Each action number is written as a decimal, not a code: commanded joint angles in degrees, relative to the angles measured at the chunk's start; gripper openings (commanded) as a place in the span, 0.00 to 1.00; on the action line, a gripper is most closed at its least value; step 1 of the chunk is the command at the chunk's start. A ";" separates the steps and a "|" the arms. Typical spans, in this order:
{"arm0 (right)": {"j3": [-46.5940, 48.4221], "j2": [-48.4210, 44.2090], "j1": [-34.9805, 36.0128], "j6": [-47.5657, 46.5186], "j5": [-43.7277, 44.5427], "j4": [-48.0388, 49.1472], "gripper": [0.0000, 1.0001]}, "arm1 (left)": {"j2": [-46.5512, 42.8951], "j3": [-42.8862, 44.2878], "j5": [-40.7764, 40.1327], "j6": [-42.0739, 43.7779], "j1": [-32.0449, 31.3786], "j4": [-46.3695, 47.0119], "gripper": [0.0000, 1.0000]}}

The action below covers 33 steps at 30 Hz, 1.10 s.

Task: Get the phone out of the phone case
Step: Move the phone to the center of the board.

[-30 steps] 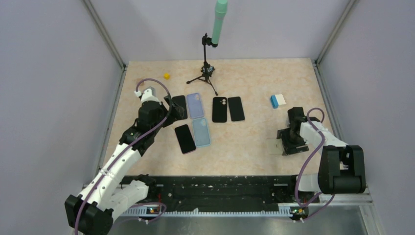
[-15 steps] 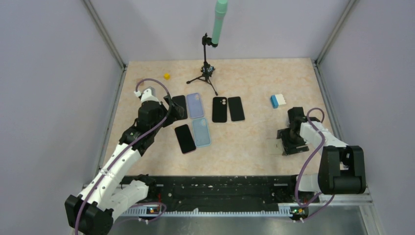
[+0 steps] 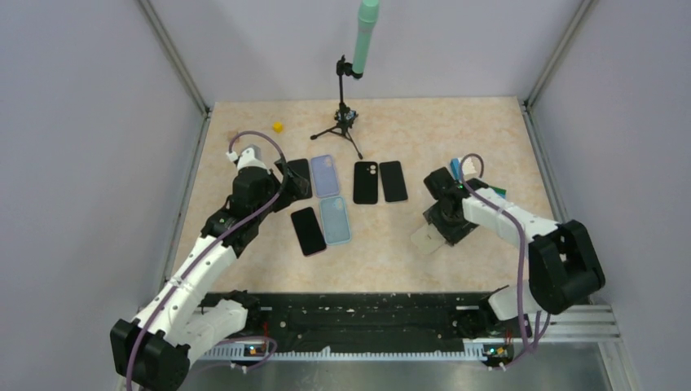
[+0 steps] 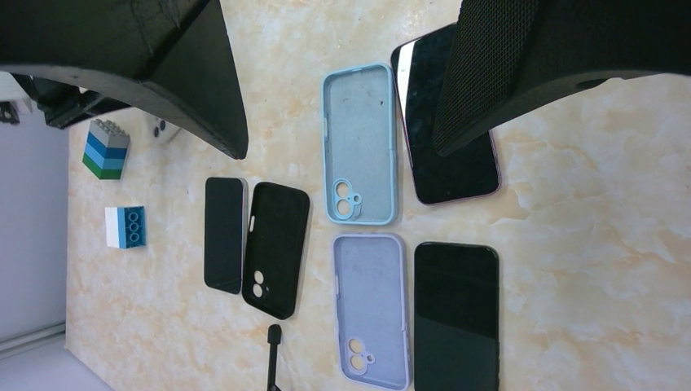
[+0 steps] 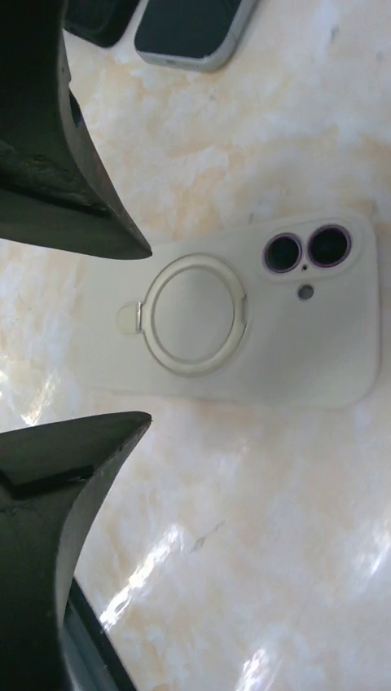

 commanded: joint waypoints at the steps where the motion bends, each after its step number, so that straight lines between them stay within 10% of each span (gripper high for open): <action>1: 9.09 7.59 5.64 -9.06 6.31 -1.20 0.00 | -0.01 -0.33 0.78 -0.50 0.31 2.76 0.85; 11: 8.07 11.69 10.16 -26.30 3.86 5.93 0.04 | -0.04 -0.55 0.68 -0.61 0.34 2.76 0.84; 20: 7.97 5.75 9.46 -24.60 6.49 6.45 0.81 | 0.06 -0.50 1.01 -0.63 0.40 2.81 0.84; 33: 2.92 4.95 1.15 -10.65 3.64 5.27 0.88 | -1.11 -1.16 0.96 -0.42 0.54 2.54 0.84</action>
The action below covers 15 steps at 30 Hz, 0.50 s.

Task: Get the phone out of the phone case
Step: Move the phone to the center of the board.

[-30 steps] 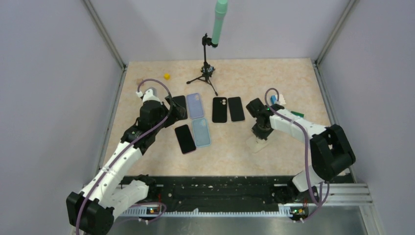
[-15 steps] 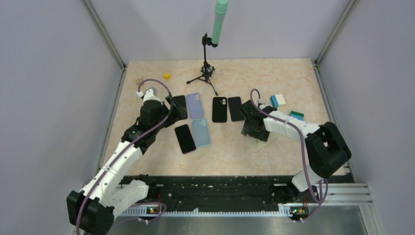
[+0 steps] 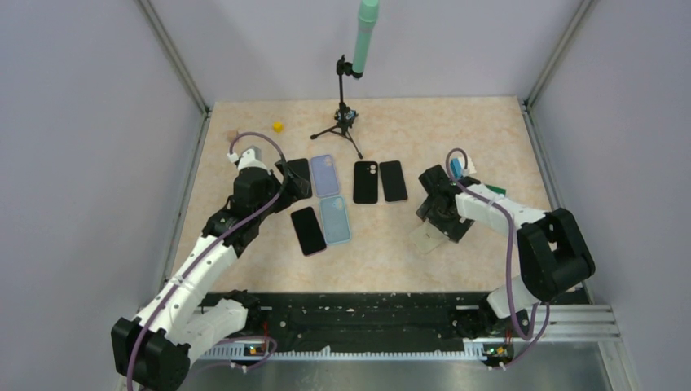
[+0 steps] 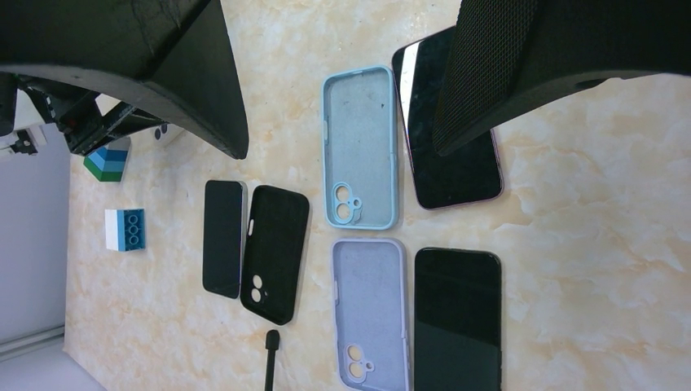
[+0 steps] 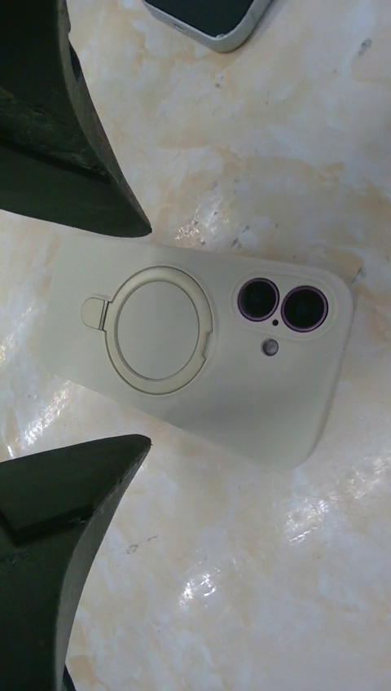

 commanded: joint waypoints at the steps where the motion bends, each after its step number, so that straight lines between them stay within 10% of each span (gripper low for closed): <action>1: -2.04 -2.58 -0.41 5.20 -0.24 0.81 0.92 | -1.44 -0.45 0.15 0.42 0.41 2.07 0.84; 15: -2.55 2.45 -2.86 6.86 -4.45 4.34 0.99 | -1.26 -0.44 0.20 0.75 0.65 2.15 0.84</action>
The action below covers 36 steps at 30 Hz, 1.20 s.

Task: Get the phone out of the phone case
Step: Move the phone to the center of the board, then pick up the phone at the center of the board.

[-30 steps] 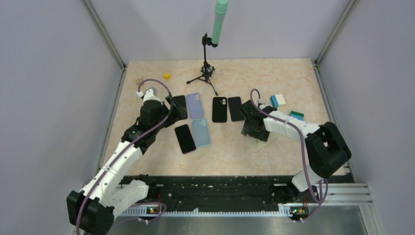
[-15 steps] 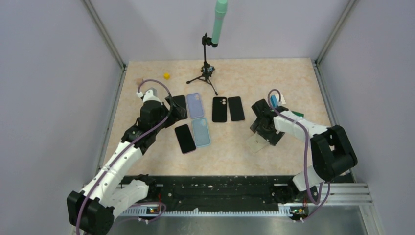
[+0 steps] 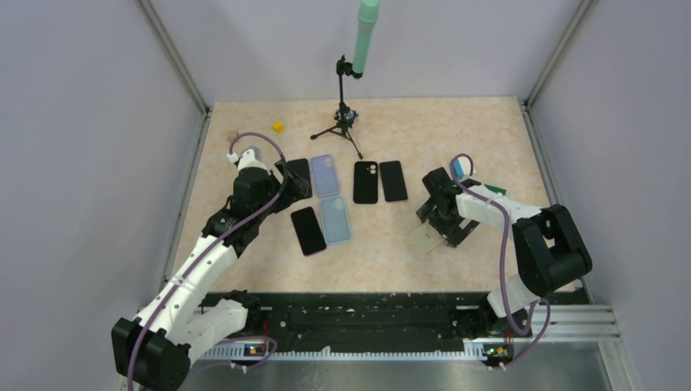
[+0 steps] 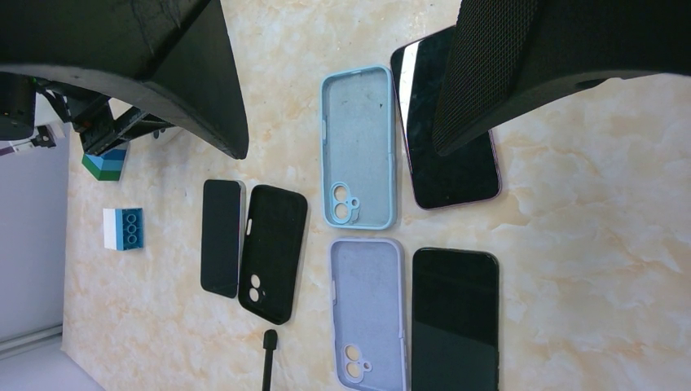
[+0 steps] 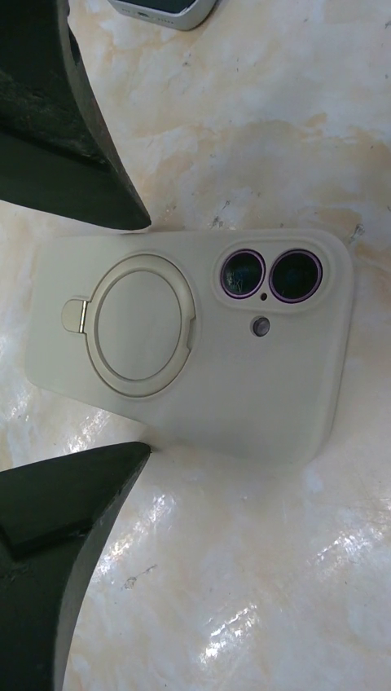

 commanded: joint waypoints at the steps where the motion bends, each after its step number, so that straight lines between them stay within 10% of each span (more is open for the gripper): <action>1: 0.66 1.60 -0.54 0.98 -0.62 1.62 0.99 | -1.15 -0.21 0.24 0.74 0.40 2.17 0.84; 8: 1.48 3.55 -0.56 -0.32 -0.43 1.22 0.97 | -1.05 -0.14 0.37 0.74 0.45 2.18 0.84; 18: -0.60 2.76 -0.51 -7.84 -0.81 4.61 0.55 | -2.17 -0.59 -0.05 0.45 0.48 2.77 0.84; 30: 2.10 3.59 6.28 -40.53 -7.73 5.46 0.56 | -0.86 -0.38 2.52 0.47 0.47 4.33 0.84; 36: 3.64 5.31 9.30 -41.74 -6.11 3.42 0.78 | 0.30 0.43 4.13 1.49 0.43 4.36 0.84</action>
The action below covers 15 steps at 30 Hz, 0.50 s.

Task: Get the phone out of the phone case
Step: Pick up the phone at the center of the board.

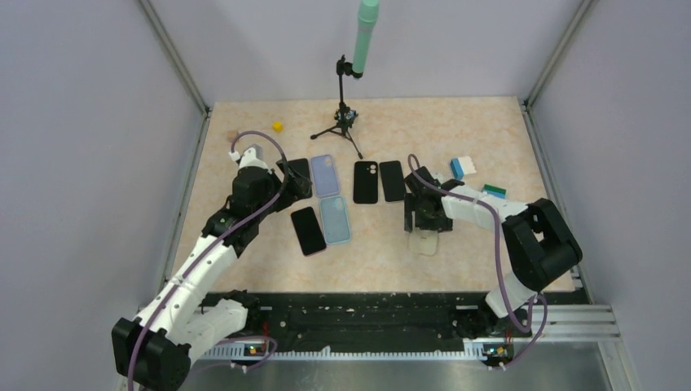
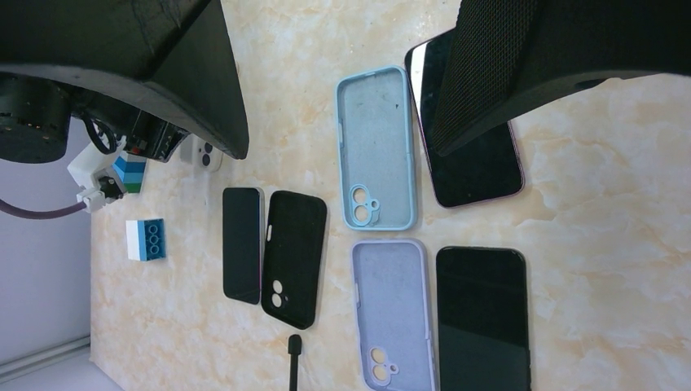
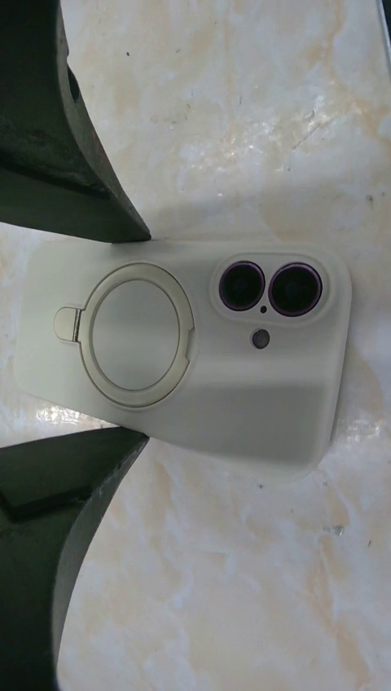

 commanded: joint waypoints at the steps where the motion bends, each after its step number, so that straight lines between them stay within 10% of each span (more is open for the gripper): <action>1: 1.20 2.32 2.56 -3.18 -1.98 -3.42 0.81 | 0.78 0.72 1.46 1.53 0.21 2.45 0.84; 15: -4.26 -0.40 3.36 19.77 2.37 -4.11 0.91 | 0.60 -0.06 1.50 1.58 0.22 2.58 0.84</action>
